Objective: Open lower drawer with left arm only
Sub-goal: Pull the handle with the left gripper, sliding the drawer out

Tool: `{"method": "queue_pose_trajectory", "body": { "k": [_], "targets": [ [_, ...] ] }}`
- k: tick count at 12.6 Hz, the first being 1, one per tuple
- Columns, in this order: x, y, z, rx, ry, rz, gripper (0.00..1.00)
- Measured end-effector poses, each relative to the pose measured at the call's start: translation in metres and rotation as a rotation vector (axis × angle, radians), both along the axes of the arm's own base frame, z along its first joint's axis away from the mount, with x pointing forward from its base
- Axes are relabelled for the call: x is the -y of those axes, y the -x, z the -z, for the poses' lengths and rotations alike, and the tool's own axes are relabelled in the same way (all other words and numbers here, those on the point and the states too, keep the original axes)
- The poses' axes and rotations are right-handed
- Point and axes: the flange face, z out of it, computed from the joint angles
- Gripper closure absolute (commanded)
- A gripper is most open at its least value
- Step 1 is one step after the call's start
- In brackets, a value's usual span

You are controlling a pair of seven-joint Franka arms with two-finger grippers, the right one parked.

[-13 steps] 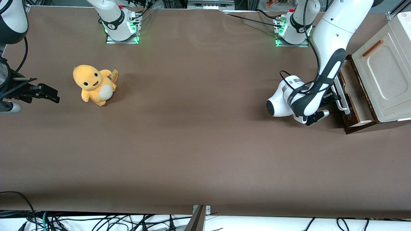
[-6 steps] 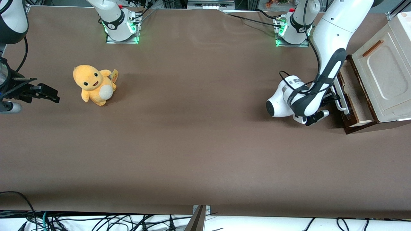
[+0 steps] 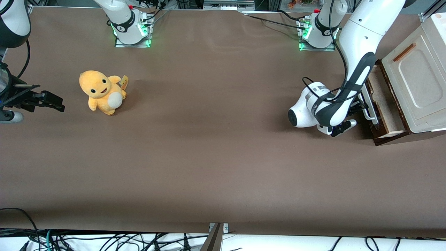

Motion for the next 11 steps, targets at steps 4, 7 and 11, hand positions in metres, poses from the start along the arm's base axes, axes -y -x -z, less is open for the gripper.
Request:
{"method": "queue_pose_trajectory", "body": {
  "k": [4, 7, 11],
  "targets": [
    [0.002, 0.000, -0.001, 0.001, 0.002, 0.000, 0.84],
    [0.003, -0.001, -0.002, 0.002, 0.009, -0.007, 0.84],
    [0.017, 0.003, -0.003, -0.008, 0.029, -0.015, 0.84]
  ]
}}
